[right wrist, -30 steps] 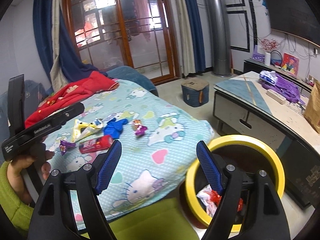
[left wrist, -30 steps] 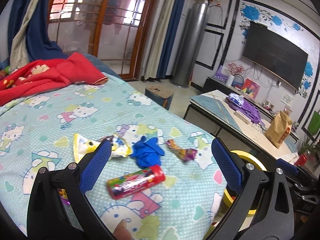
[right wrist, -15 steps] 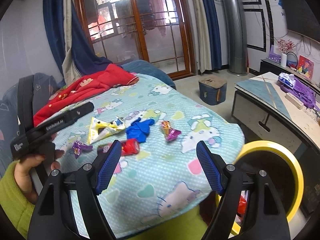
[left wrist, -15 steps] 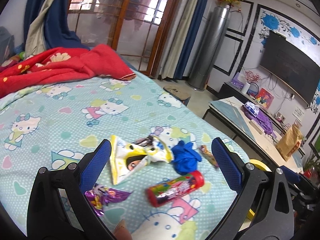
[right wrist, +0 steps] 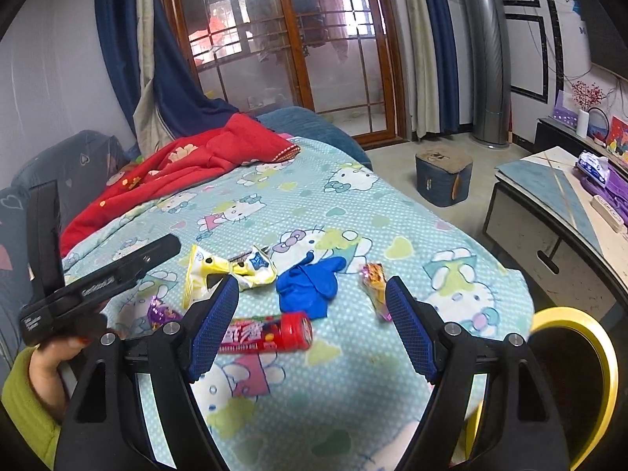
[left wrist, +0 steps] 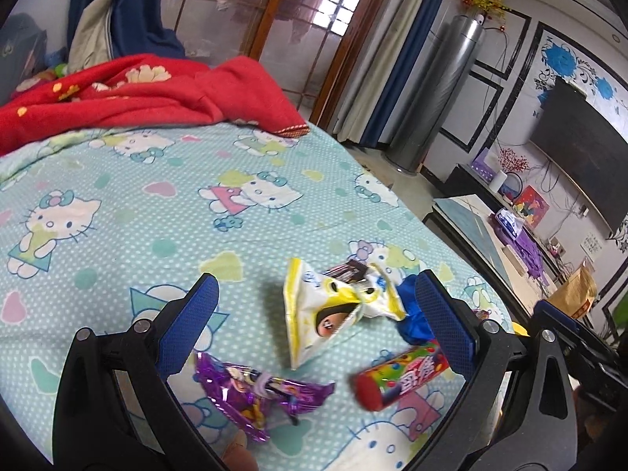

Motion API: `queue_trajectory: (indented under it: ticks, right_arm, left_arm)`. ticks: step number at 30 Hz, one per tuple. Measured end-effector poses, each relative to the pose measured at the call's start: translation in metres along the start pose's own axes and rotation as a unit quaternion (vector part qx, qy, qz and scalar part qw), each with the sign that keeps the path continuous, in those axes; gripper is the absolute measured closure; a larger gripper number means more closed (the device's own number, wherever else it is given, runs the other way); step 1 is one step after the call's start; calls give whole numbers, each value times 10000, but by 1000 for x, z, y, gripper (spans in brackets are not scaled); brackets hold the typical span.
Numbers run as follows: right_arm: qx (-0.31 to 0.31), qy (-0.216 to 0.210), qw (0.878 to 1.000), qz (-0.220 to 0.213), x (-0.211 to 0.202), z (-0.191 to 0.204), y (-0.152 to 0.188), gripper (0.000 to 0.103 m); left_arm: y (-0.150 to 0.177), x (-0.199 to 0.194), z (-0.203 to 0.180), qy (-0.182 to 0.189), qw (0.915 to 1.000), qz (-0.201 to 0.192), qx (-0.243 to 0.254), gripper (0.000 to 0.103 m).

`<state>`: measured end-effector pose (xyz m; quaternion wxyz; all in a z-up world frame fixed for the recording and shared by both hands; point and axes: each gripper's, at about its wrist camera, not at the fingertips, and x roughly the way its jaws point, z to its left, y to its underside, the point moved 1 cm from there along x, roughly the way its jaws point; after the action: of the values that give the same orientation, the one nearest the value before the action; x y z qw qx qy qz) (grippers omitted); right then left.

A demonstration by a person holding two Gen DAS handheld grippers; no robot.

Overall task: Collect trash
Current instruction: 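Grasp the yellow snack wrapper with the left tool while the right tool grasps the blue glove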

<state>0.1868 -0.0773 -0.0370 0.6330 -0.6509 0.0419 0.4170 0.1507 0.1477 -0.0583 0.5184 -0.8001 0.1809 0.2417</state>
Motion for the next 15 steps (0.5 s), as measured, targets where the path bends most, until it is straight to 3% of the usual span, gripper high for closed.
queue_trajectory:
  ticks: [5,9,15]
  right_arm:
    - [19,-52,9998,199,25,-1,-8,29]
    - [268,-164,9980,546,51,-9,-8,34]
    - [343,-221,9955,856,79,-11,-2,39]
  left_arm:
    - [0,6,11,109,9998,124,-85,11]
    - [3,14,12,202,9994,257,-120,26]
    - [6,26,7,343,9986,411,-7,35]
